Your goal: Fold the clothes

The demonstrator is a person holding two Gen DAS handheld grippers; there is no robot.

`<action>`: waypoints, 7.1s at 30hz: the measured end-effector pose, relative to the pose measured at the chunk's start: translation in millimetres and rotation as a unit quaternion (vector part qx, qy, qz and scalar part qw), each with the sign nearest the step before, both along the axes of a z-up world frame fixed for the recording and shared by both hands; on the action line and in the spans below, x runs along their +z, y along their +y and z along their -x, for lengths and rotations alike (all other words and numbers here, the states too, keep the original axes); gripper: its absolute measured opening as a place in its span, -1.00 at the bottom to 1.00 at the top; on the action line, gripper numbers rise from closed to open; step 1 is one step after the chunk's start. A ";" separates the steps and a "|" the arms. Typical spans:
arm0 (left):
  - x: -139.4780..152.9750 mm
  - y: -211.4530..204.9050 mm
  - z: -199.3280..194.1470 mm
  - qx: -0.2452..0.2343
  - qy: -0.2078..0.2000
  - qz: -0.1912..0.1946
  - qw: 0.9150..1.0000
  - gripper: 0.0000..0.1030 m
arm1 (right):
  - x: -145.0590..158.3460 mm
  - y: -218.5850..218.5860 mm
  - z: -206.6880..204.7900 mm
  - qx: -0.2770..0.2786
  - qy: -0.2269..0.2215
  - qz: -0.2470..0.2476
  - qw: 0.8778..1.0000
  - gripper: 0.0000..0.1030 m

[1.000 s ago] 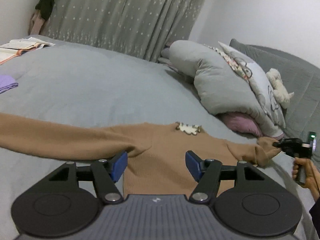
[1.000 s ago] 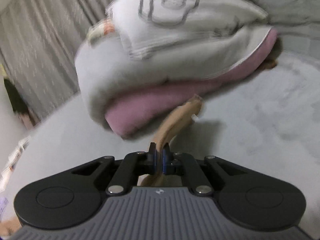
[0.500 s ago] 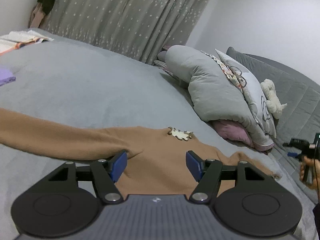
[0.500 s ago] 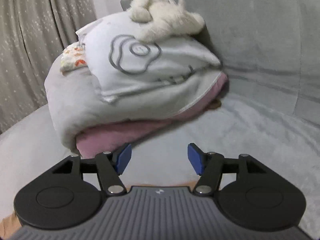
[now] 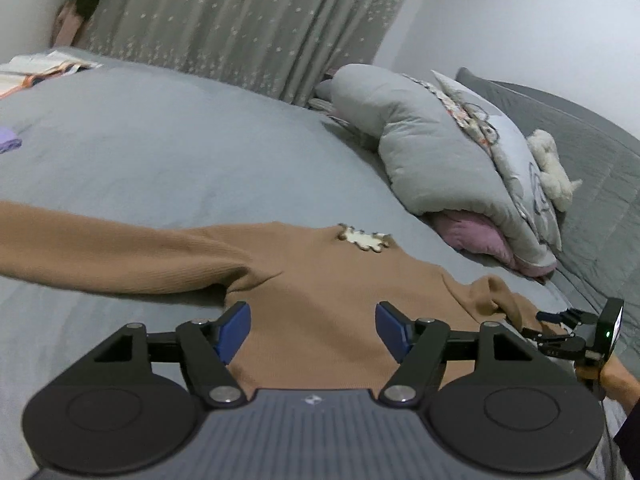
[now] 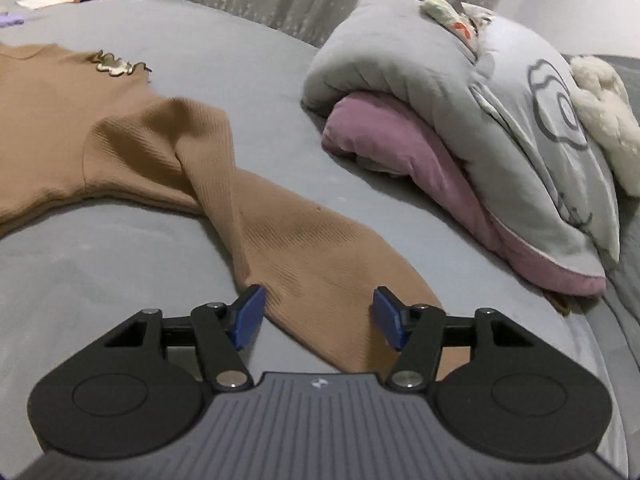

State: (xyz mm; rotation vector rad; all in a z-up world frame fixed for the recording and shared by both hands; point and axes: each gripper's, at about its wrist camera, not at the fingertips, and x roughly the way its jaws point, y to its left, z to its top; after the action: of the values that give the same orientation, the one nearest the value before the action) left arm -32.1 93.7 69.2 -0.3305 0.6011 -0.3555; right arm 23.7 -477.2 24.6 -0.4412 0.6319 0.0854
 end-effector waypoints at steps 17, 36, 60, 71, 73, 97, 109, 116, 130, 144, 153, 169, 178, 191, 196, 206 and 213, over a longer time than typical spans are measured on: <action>-6.2 -3.6 -4.6 -0.007 0.015 0.002 1.000 0.36 | 43.6 26.4 1.7 -0.009 -0.038 0.017 0.999 -0.85; -23.5 -26.5 -6.1 -0.038 0.030 -0.022 0.999 0.36 | 71.5 -73.1 -55.6 -0.147 -0.060 0.028 0.987 0.81; -18.6 -6.0 -11.6 0.006 0.031 0.005 0.999 0.38 | 34.0 -39.3 10.7 -0.064 -0.022 -0.057 0.996 -0.92; -15.1 1.9 -14.8 0.013 0.042 0.034 0.998 0.38 | 206.4 -134.3 5.0 -0.110 -0.026 -0.302 0.946 -0.91; -12.8 2.5 -13.7 0.014 0.039 0.032 0.999 0.38 | 190.0 -157.9 -13.7 -0.168 0.000 -0.281 0.945 -0.88; -15.1 18.6 -13.0 0.027 0.048 0.043 0.998 0.40 | 2.5 -228.7 63.9 -0.327 -0.052 -0.406 0.852 0.34; -18.9 12.6 -13.1 0.025 0.049 0.028 0.998 0.41 | -4.2 -203.1 -20.3 -0.354 -0.041 -0.354 0.865 -0.62; -18.3 10.6 -12.2 0.024 0.052 0.034 0.998 0.41 | 55.3 -202.9 16.8 -0.316 -0.072 -0.392 0.861 -0.72; -15.3 21.3 -10.3 0.036 0.068 0.073 0.994 0.44 | 51.8 -209.5 37.6 -0.415 -0.047 -0.358 0.835 -0.57; -28.2 24.3 12.6 -0.004 0.191 0.100 0.976 0.55 | 40.6 -61.7 147.7 -0.213 0.087 -0.490 0.841 0.54; -52.6 40.8 97.8 -0.004 0.231 0.131 0.964 0.56 | 13.6 47.0 219.5 -0.067 0.222 -0.475 0.849 0.55; -55.3 36.0 168.6 0.021 0.217 0.143 0.965 0.63 | 6.4 83.7 265.9 -0.060 0.202 -0.472 0.856 0.50; -53.4 22.1 178.3 0.026 0.207 0.108 0.972 0.66 | -1.3 84.9 273.2 -0.091 0.199 -0.481 0.849 -0.05; -66.8 27.7 171.8 0.005 0.226 0.159 0.961 -0.83 | -3.3 98.0 276.9 -0.088 0.172 -0.484 0.854 -0.82; -47.5 40.7 179.0 0.010 0.214 0.223 0.951 -0.84 | 14.4 97.1 286.3 -0.065 0.140 -0.513 0.844 -0.84; -31.3 56.7 199.2 0.000 0.218 0.261 0.940 -0.84 | 22.5 80.1 321.6 -0.066 0.118 -0.579 0.804 -0.84; -45.6 68.0 178.7 0.009 0.230 0.227 0.946 -0.70 | 11.6 76.2 297.8 -0.124 0.133 -0.507 0.843 0.29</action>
State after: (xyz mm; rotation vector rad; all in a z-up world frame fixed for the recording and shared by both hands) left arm -210.8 161.6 23.6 -0.8782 0.9730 -0.4006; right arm -274.1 -401.0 36.3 0.6975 0.8159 0.2217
